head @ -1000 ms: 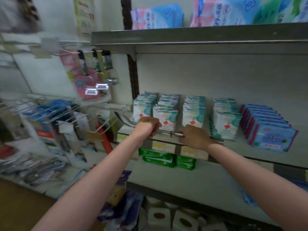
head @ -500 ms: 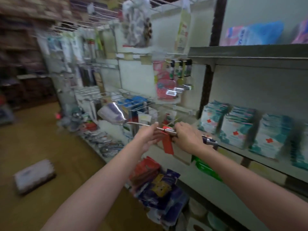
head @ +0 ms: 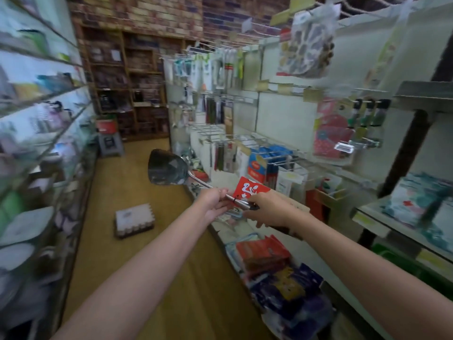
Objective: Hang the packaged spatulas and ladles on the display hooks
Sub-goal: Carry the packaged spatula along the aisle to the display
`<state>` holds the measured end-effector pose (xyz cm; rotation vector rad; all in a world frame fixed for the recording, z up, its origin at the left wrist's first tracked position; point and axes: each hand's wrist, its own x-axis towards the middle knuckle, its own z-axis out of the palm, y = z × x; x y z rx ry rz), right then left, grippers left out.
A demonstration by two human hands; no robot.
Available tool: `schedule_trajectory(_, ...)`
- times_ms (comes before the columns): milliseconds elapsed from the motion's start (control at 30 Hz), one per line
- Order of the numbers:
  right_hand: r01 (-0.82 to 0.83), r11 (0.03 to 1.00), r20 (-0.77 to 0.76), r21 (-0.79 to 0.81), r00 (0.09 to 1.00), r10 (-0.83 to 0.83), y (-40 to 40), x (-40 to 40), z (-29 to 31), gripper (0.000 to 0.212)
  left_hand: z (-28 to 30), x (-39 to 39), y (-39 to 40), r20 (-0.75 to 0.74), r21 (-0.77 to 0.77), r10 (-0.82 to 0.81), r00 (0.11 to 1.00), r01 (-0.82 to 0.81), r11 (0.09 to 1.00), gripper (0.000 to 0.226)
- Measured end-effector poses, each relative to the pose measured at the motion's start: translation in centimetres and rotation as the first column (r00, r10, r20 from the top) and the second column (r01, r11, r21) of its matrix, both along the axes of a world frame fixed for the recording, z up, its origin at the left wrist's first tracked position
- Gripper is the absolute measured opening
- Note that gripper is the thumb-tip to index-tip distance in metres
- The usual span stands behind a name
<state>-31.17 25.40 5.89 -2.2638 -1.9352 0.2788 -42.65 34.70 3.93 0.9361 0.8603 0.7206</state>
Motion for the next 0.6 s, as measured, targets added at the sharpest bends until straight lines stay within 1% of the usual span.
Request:
schedule_trajectory(100, -0.041, 0.998, -0.088, 0.047, 0.995, 0.045, 1.2, -2.7, -0.7, 0.019, 0.0, -3.0, 1.3, -0.016, 0.026, 0.0, 1.0, 0.001, 1.0, 0.025)
schedule_trajectory(133, -0.03, 0.996, -0.074, 0.079, 0.997, 0.036, 1.7, -3.3, -1.2, 0.017, 0.0, -3.8, 1.7, -0.032, 0.039, 0.0, 0.999, 0.001, 0.999, 0.025)
schedule_trajectory(200, -0.024, 0.99, 0.0, 0.136, 1.0, 0.024, 2.9, -4.7, -2.0, 0.015, 0.0, -5.4, 2.7, -0.074, 0.083, 0.023, 0.997, -0.016, 0.996, 0.023)
schedule_trajectory(267, -0.017, 0.986, -0.033, 0.167, 0.999, 0.023, 4.1, -5.9, -2.7, 0.016, 0.0, -7.0, 3.5, -0.13, 0.15, 0.048, 0.99, -0.028, 0.988, 0.021)
schedule_trajectory(333, -0.011, 0.983, -0.085, 0.182, 0.996, 0.027, 5.2, -6.9, -3.1, 0.015, -0.2, -8.1, 4.3, -0.178, 0.205, 0.07, 0.982, -0.032, 0.978, 0.02)
schedule_trajectory(433, 0.003, 0.98, -0.088, 0.198, 0.996, 0.014, 6.8, -7.4, -3.5, 0.019, -0.4, -9.2, 5.9, -0.233, 0.26, 0.128, 0.964, -0.065, 0.963, 0.021)
schedule_trajectory(533, 0.054, 0.983, -0.096, 0.177, 0.995, -0.037, 8.6, -7.1, -3.9, 0.029, -0.8, -9.7, 7.7, -0.286, 0.305, 0.171, 0.943, -0.079, 0.949, 0.021)
schedule_trajectory(600, 0.092, 0.982, -0.125, 0.164, 0.99, -0.072, 10.1, -6.8, -4.4, 0.031, -1.1, -9.8, 9.0, -0.299, 0.321, 0.187, 0.936, -0.086, 0.943, 0.023)
